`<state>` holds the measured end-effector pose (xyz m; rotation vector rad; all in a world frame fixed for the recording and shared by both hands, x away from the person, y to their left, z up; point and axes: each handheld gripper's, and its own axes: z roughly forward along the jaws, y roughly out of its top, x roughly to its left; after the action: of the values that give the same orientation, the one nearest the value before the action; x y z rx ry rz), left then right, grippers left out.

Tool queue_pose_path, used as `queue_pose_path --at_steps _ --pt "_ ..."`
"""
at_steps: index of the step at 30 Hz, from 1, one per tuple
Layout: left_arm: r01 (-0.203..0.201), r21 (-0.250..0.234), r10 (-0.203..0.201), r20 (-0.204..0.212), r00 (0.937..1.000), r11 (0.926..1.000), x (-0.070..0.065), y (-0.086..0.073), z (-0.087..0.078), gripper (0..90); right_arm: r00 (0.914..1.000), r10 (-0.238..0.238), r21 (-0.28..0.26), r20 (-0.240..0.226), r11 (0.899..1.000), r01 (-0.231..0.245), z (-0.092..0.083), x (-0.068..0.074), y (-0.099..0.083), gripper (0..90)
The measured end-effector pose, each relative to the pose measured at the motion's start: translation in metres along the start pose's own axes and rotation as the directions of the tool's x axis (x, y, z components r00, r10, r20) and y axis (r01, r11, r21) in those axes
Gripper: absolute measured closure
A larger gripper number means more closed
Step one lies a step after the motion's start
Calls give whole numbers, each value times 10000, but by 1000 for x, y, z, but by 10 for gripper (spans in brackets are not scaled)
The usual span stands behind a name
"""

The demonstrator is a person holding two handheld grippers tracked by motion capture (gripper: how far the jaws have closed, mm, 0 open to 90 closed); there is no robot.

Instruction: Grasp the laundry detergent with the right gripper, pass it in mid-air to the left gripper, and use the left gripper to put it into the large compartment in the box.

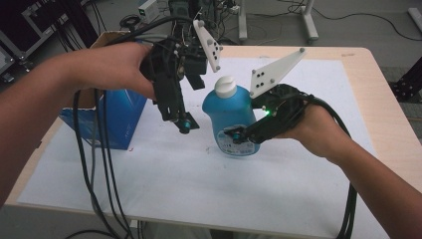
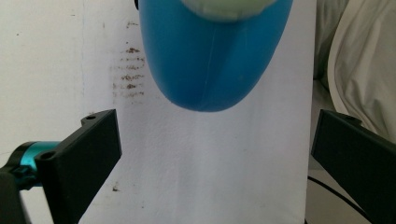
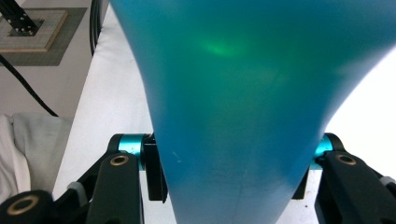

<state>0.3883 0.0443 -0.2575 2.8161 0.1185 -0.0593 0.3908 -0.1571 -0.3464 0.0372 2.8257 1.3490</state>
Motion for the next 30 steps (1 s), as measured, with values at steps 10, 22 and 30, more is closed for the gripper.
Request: queue_pose_path --at_steps 10,22,30 --pt "-133 11 133 53 9999 9999 0 6 4 16 9999 -95 122 -134 9999 96 11 0 6 473" --pt "-290 38 290 -22 9996 9996 2 13 8 16 9996 -64 127 -259 9999 67 18 0 13 474" --pt "-383 29 383 -43 9993 9993 3 16 10 33 9994 -83 105 -325 9999 87 21 0 19 474"
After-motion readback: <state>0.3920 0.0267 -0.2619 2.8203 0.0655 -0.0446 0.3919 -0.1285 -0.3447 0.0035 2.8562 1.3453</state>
